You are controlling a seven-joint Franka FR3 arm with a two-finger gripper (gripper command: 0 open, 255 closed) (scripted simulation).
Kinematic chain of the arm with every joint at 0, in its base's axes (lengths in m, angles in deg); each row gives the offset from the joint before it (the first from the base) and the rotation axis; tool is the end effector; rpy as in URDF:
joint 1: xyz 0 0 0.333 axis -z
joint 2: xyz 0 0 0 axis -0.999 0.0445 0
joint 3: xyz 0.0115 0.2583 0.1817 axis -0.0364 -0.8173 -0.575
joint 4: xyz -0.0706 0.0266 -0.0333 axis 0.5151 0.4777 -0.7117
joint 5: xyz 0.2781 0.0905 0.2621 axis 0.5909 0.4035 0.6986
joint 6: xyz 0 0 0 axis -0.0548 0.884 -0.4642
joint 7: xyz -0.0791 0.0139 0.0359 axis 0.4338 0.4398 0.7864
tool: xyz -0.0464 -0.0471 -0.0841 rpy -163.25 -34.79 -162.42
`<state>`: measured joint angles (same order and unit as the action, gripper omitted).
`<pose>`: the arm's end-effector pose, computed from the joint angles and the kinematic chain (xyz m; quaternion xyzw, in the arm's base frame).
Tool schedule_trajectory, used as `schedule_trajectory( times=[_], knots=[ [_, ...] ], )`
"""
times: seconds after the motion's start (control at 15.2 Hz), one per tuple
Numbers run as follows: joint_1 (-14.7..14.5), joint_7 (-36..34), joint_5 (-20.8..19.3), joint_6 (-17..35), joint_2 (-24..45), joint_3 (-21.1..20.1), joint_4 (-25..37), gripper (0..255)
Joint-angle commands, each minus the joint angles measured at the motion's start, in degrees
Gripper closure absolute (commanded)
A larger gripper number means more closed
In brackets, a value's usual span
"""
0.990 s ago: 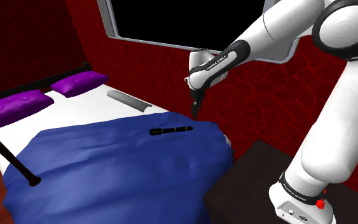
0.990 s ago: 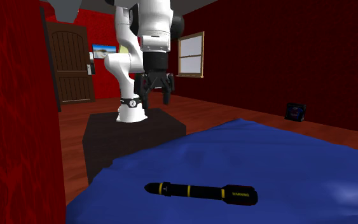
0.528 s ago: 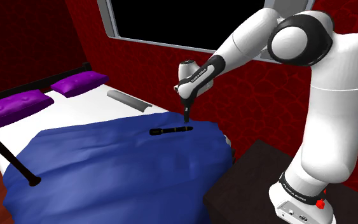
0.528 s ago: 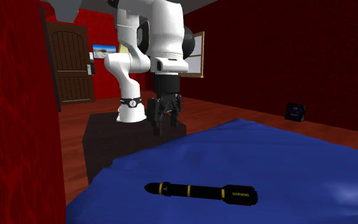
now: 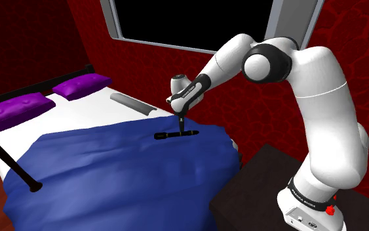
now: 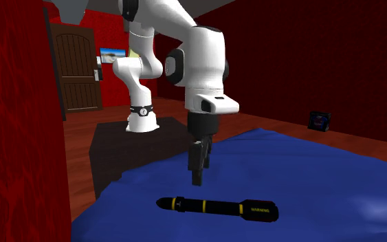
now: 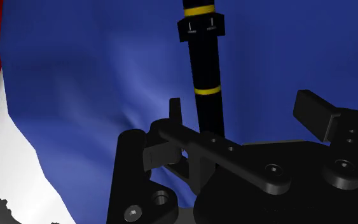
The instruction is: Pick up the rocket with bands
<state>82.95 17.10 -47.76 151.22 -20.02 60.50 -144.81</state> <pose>0.6544 0.0510 0.2084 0.9025 0.4297 0.0097 0.0288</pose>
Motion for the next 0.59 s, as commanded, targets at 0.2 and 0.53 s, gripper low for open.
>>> schedule_trajectory(
  times=[0.2,0.53],
  knots=[
    [-0.5,3.33,-1.5,0.68,8.87,-0.83,8.77,0],
    [-0.59,3.13,-1.63,2.76,11.92,-0.68,9.74,0]
  ],
)
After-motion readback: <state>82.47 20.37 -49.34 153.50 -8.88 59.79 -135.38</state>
